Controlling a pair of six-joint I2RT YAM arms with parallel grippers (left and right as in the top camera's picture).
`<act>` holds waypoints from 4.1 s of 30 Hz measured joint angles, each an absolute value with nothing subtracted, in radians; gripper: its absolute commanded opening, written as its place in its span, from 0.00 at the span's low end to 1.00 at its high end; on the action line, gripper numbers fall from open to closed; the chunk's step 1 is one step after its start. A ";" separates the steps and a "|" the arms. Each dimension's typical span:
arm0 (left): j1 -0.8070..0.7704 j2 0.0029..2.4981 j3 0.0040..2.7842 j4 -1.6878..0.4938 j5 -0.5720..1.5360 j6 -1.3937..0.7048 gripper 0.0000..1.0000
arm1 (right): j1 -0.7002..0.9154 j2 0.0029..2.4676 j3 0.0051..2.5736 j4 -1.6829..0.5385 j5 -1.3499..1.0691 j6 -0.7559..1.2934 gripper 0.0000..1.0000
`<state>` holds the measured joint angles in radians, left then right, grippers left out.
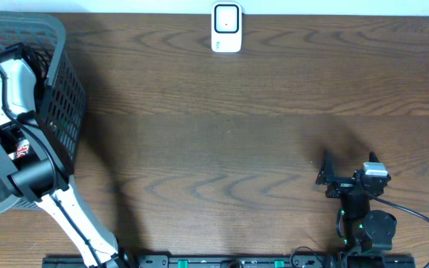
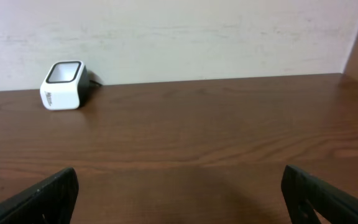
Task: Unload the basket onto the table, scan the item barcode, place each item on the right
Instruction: 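Reach the left gripper into the grey basket toward the Knorr jar, then grasp the green-capped Knorr jar with the left gripper and lift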
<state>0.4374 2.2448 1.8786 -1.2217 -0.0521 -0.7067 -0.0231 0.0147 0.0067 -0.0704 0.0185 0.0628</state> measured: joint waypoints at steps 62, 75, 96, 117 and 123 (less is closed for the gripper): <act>0.505 2.080 1.833 -1.169 -0.104 -0.185 0.98 | -0.023 0.015 0.007 -0.070 0.019 0.062 0.99; 0.613 2.080 1.691 -1.051 0.017 -0.148 0.98 | -0.023 0.015 0.007 -0.070 0.019 0.063 0.99; 0.608 2.079 1.635 -1.023 0.028 -0.131 0.71 | -0.023 0.015 0.007 -0.070 0.019 0.062 0.99; 0.608 1.613 1.852 -1.157 0.233 -0.189 0.71 | -0.023 0.015 0.007 -0.070 0.019 0.063 0.99; 0.602 1.440 1.852 -1.161 0.404 -0.233 0.71 | -0.023 0.015 0.007 -0.070 0.019 0.063 0.99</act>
